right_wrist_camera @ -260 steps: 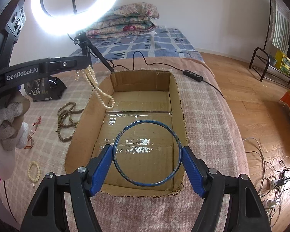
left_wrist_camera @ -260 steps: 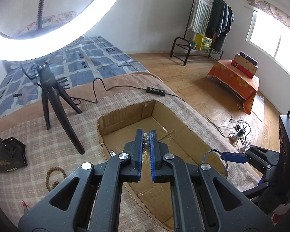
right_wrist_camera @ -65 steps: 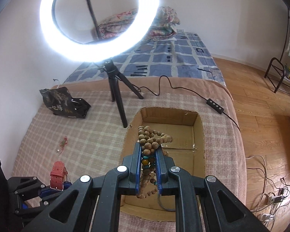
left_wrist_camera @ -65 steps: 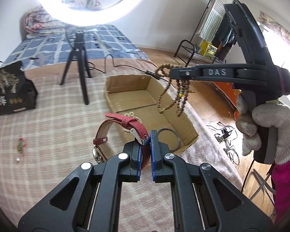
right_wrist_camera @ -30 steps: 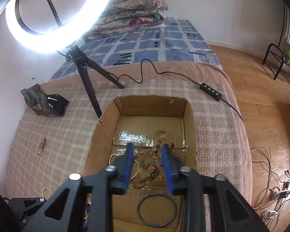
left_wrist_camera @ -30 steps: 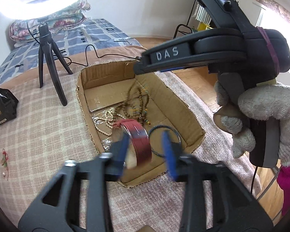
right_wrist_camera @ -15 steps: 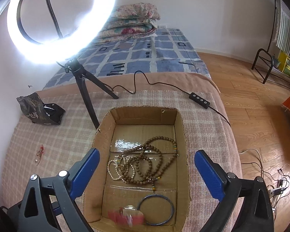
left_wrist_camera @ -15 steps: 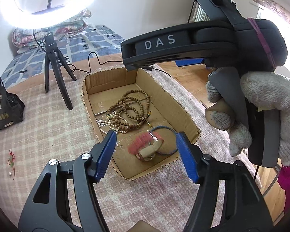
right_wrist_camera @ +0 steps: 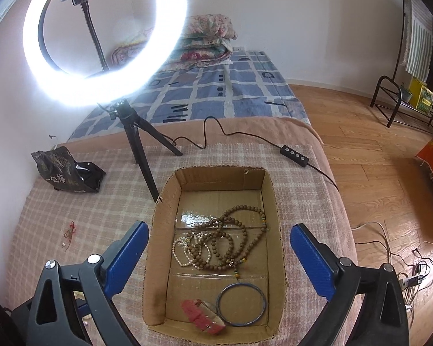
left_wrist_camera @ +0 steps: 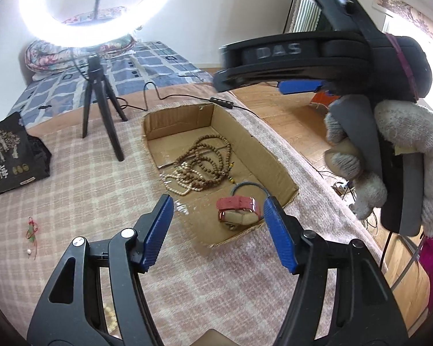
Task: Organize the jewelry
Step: 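Close the left tool on the green jade pendant while the right tool grips the cream bead bracelet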
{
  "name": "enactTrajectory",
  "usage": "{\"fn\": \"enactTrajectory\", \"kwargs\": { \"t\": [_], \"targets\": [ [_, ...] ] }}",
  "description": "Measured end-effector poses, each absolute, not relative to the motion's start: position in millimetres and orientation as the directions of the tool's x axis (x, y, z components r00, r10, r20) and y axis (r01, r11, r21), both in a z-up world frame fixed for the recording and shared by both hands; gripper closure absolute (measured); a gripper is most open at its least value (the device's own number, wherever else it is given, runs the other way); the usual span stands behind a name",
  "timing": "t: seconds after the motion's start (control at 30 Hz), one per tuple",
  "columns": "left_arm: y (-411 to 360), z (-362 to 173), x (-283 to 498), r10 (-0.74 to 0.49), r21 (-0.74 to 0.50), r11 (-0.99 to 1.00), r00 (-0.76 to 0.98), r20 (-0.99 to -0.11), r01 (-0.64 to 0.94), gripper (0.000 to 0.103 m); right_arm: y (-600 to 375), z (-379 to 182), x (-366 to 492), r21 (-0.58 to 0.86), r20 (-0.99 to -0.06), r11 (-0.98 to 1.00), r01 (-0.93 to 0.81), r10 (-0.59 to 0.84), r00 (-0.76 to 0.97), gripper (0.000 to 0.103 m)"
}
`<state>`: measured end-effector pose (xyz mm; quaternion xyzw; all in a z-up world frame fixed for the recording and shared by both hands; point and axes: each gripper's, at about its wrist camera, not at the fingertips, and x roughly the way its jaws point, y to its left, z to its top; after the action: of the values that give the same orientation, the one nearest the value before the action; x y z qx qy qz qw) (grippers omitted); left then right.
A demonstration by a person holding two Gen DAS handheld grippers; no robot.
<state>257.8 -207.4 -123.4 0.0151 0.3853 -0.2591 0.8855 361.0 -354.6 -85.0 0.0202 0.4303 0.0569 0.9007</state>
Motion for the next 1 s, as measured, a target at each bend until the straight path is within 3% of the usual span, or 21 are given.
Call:
{"fn": "enactTrajectory", "kwargs": {
  "t": [0.57,1.0],
  "targets": [
    [-71,-116,248,-0.376,-0.18,0.918,0.633,-0.677,0.353,0.036,-330,-62,319,0.103,-0.724,0.988,-0.112,0.151,0.673,0.003],
    [39,-139,272,-0.264,-0.18,0.964,0.66,-0.704,0.193,0.036,-236,-102,267,0.093,-0.757,0.928,-0.362,0.302,0.58,0.003]
  ]
}}
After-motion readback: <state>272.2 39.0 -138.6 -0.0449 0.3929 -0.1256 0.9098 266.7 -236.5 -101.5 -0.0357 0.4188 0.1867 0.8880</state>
